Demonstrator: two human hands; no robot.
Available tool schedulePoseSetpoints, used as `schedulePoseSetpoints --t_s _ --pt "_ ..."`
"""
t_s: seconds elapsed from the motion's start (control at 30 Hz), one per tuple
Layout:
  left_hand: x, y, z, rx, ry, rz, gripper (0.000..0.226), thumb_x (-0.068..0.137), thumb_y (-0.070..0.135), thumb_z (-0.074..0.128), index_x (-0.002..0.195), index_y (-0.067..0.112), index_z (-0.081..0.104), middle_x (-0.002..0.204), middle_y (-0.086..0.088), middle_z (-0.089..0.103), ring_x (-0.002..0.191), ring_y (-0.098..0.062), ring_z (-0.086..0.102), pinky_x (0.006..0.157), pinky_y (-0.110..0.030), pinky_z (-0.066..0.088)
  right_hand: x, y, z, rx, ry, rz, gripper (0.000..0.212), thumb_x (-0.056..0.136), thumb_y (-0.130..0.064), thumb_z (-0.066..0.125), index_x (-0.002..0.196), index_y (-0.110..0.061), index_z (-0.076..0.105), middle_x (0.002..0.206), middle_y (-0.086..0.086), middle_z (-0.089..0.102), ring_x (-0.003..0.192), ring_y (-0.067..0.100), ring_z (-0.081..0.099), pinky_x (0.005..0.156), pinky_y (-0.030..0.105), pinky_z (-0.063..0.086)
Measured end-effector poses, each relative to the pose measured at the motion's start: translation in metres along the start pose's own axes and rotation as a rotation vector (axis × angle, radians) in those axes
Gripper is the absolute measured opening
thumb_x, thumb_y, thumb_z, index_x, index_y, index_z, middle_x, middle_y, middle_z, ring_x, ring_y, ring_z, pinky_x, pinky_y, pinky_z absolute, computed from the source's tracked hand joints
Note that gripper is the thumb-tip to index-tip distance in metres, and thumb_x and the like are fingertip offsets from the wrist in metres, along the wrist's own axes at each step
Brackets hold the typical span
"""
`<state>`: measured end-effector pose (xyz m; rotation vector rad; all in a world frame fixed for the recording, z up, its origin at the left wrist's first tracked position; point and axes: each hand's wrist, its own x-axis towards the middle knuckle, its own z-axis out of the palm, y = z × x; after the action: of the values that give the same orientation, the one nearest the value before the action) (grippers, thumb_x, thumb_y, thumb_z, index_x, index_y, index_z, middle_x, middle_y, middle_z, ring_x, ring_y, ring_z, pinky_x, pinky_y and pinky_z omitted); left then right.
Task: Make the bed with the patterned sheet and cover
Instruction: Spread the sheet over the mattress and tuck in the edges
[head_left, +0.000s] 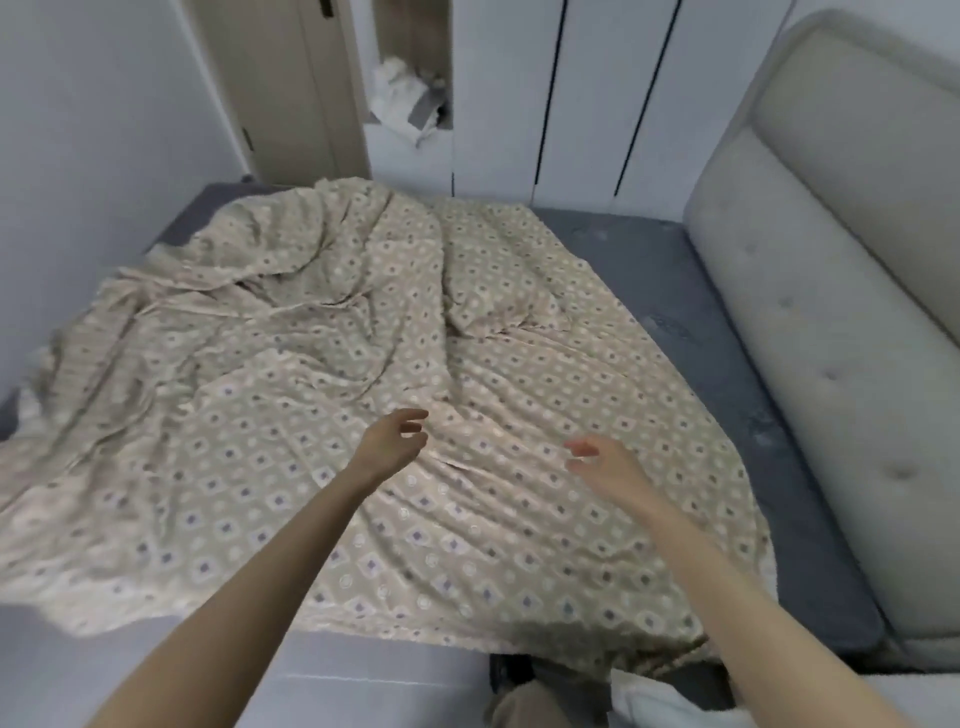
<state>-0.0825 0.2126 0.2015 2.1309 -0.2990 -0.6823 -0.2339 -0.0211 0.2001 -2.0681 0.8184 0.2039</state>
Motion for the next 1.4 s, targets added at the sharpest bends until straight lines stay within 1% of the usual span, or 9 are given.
schedulePoseSetpoints --t_s 0.17,0.37,0.53,0.67,0.73,0.83,0.93,1.03,1.4 --pt "-0.021 -0.032 -0.026 -0.118 0.199 -0.191 0.038 0.093 0.013 0.051 0.13 0.018 0.054 0.125 -0.005 0.058 0.103 -0.013 0.054 0.077 -0.023 0.042 0.053 -0.043 0.024 -0.142 -0.254 -0.157 0.035 0.092 -0.016 0.055 0.127 -0.018 0.057 0.128 0.0 0.056 0.111 0.012 0.053 0.081 0.021 0.041" --pt "-0.06 -0.071 -0.057 -0.229 0.398 -0.35 0.038 0.094 0.016 0.05 0.132 0.021 0.052 0.125 -0.005 0.057 0.099 -0.015 0.054 0.077 -0.025 0.041 0.073 -0.099 0.077 -0.227 -0.405 -0.285 0.032 0.09 -0.014 0.056 0.121 -0.016 0.061 0.12 0.0 0.062 0.109 0.013 0.057 0.083 0.02 0.038" --pt "-0.101 -0.115 -0.104 -0.291 0.58 -0.445 0.037 0.093 0.015 0.048 0.129 0.022 0.054 0.12 -0.002 0.059 0.091 -0.013 0.055 0.066 -0.018 0.043 0.068 -0.151 0.141 -0.289 -0.534 -0.392 0.03 0.09 -0.013 0.055 0.119 -0.019 0.061 0.119 -0.001 0.062 0.104 0.011 0.057 0.083 0.022 0.042" --pt "-0.135 -0.16 -0.149 -0.342 0.676 -0.48 0.036 0.092 0.013 0.05 0.127 0.02 0.057 0.117 -0.005 0.061 0.089 -0.017 0.058 0.077 -0.025 0.045 0.051 -0.196 0.197 -0.349 -0.584 -0.468 0.028 0.092 -0.012 0.053 0.118 -0.019 0.061 0.115 -0.002 0.06 0.1 0.01 0.055 0.076 0.021 0.043" --pt "-0.149 -0.184 -0.173 -0.365 0.71 -0.488 0.035 0.092 0.011 0.05 0.125 0.019 0.058 0.115 -0.006 0.062 0.087 -0.018 0.058 0.077 -0.024 0.046 0.043 -0.219 0.226 -0.357 -0.599 -0.491 0.028 0.091 -0.012 0.053 0.117 -0.02 0.061 0.117 -0.003 0.061 0.101 0.011 0.056 0.077 0.021 0.042" --pt "-0.17 -0.223 -0.22 -0.372 0.746 -0.505 0.034 0.092 0.009 0.05 0.124 0.017 0.058 0.107 -0.004 0.061 0.086 -0.018 0.057 0.068 -0.02 0.044 0.029 -0.261 0.281 -0.383 -0.616 -0.516 0.031 0.09 -0.012 0.052 0.119 -0.021 0.06 0.119 -0.001 0.06 0.101 0.01 0.056 0.08 0.021 0.041" --pt "-0.189 -0.261 -0.27 -0.358 0.77 -0.516 0.034 0.092 0.008 0.05 0.124 0.015 0.058 0.104 -0.004 0.06 0.084 -0.019 0.057 0.075 -0.023 0.042 0.009 -0.301 0.337 -0.398 -0.636 -0.534 0.033 0.091 -0.011 0.05 0.122 -0.019 0.059 0.119 -0.001 0.06 0.101 0.011 0.055 0.082 0.023 0.043" --pt "-0.207 -0.304 -0.331 -0.324 0.767 -0.537 0.035 0.091 0.01 0.05 0.125 0.017 0.058 0.111 -0.005 0.062 0.09 -0.018 0.057 0.079 -0.024 0.042 -0.012 -0.347 0.401 -0.4 -0.65 -0.535 0.034 0.092 -0.012 0.05 0.124 -0.017 0.057 0.12 0.0 0.059 0.1 0.01 0.053 0.079 0.021 0.04" --pt "-0.203 -0.404 -0.489 -0.3 0.719 -0.507 0.037 0.091 0.01 0.048 0.126 0.018 0.057 0.114 -0.004 0.062 0.092 -0.017 0.056 0.08 -0.022 0.04 -0.021 -0.468 0.56 -0.392 -0.637 -0.521 0.033 0.09 -0.011 0.054 0.122 -0.015 0.061 0.121 0.004 0.061 0.102 0.013 0.056 0.081 0.021 0.041"
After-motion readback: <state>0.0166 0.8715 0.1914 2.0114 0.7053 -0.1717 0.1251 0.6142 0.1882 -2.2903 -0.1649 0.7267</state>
